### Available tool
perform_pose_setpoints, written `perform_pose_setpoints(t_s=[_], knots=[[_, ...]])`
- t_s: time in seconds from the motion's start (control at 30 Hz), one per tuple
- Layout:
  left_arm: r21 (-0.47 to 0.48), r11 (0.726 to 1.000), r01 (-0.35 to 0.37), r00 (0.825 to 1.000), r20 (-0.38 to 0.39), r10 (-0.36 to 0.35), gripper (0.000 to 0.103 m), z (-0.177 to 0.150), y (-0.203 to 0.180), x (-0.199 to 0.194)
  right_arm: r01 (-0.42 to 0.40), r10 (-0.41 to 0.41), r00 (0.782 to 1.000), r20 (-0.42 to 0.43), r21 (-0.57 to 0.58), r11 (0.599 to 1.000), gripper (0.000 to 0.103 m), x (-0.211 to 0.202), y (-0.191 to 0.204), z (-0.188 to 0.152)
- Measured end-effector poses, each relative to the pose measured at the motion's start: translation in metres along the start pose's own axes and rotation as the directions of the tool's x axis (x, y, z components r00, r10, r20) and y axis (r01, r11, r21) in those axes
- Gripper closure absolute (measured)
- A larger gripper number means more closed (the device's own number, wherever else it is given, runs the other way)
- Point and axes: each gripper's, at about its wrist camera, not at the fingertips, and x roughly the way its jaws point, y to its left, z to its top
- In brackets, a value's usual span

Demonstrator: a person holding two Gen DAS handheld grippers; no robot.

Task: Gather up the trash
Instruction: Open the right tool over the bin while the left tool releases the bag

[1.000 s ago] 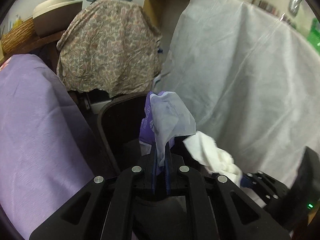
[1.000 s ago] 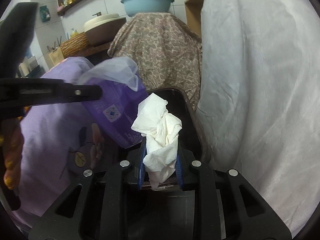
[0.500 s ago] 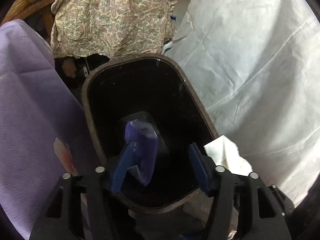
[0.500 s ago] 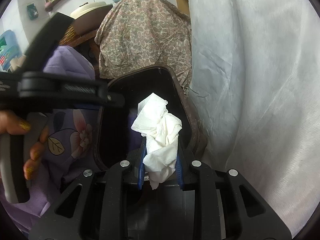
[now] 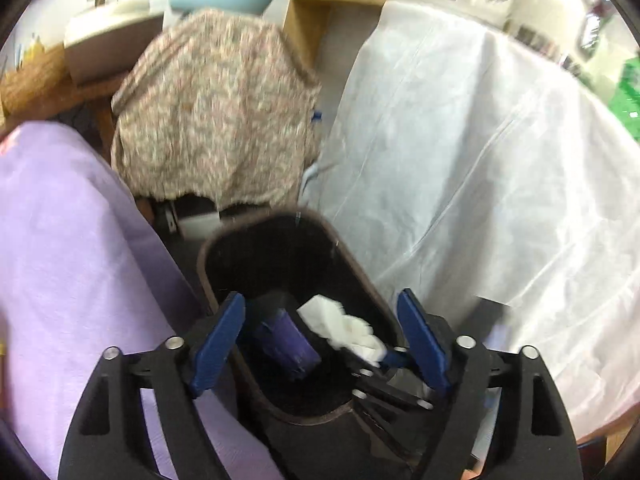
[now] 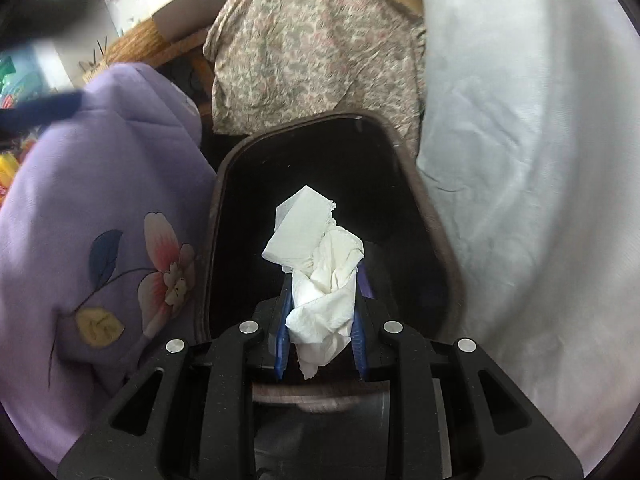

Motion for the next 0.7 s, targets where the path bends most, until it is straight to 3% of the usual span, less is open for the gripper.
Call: perform_pose_setpoints(t_s=[0.37, 0.43, 0.5, 0.57, 0.7], knots=[[-0.003, 1.0, -0.009, 0.999, 0.033, 0.009, 0.022, 0.0, 0.011, -0.018, 0.064, -0.064, 0.986, -0.155, -0.006, 0.998, 0.075, 0.074, 0.006, 0.021], [-0.004, 1.0, -0.006, 0.999, 0.035, 0.006, 0.022, -0.001, 0.011, -0.02, 0.075, -0.076, 0.983, -0.169, -0.011, 0.997, 0.066, 0.079, 0.006, 0.02], [0.002, 1.0, -0.004, 0.999, 0.033, 0.004, 0.022, -0.002, 0.011, -0.021, 0.075, -0.075, 0.981, -0.181, -0.006, 0.997, 0.048, 0.082, 0.006, 0.018], [0.011, 1.0, -0.007, 0.999, 0.033, 0.007, 0.022, -0.004, 0.01, -0.021, 0.082, -0.082, 0.982, -0.171, -0.007, 0.997, 0.039, 0.08, 0.008, 0.016], [0.025, 1.0, -0.011, 0.999, 0.04, 0.01, 0.02, -0.009, 0.007, -0.025, 0.073, -0.074, 0.985, -0.158, -0.017, 0.997, 0.037, 0.072, 0.013, 0.012]])
